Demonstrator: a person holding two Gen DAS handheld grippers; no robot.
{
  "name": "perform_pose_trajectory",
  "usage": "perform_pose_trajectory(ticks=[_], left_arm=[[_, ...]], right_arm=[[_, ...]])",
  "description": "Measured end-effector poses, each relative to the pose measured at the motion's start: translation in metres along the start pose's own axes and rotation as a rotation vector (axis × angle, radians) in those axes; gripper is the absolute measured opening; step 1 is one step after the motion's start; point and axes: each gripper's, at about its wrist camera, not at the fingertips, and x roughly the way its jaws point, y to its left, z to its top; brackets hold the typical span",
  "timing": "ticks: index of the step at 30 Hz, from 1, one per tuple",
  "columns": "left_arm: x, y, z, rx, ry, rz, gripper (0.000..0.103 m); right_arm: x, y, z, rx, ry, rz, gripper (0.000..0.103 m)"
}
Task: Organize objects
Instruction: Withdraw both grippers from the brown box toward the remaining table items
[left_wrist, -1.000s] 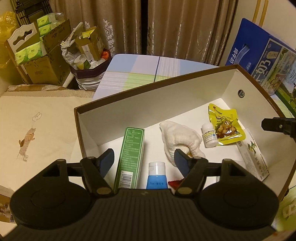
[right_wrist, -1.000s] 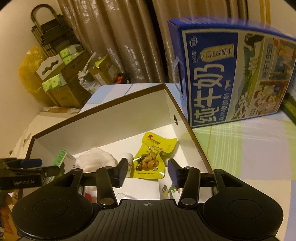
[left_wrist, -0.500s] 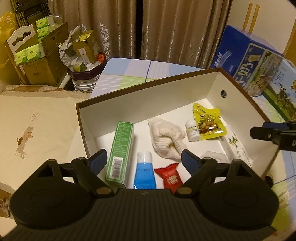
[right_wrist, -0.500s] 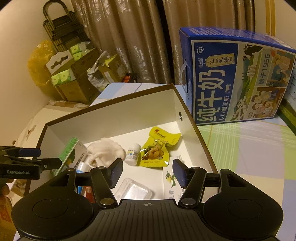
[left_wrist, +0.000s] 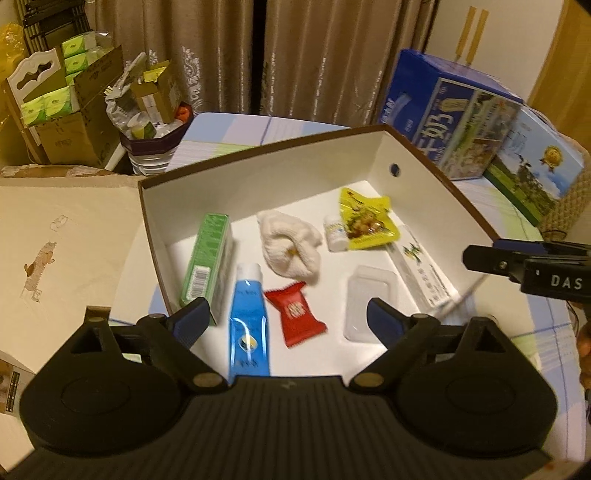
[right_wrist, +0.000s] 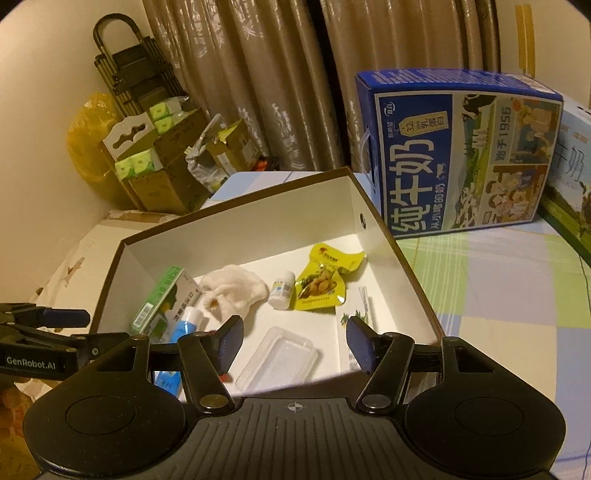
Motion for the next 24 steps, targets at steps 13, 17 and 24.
perform_pose_trajectory(ticks=[13,17,24], left_arm=[[-0.042,-0.022,-0.041,-0.003,0.000,-0.022,0.090],[-0.052,-0.028,-0.053,0.000,0.001,-0.021,0.090],[-0.065,-0.039,-0.077,0.013,0.017,-0.017,0.090]], right_arm=[[-0.060,0.009,-0.048,0.048,-0.024,0.014,0.060],[-0.074,0.011,-0.065,0.065,-0.020,0.019,0.060],[-0.096,0.013,-0.093,0.079,-0.003,0.018,0.060]])
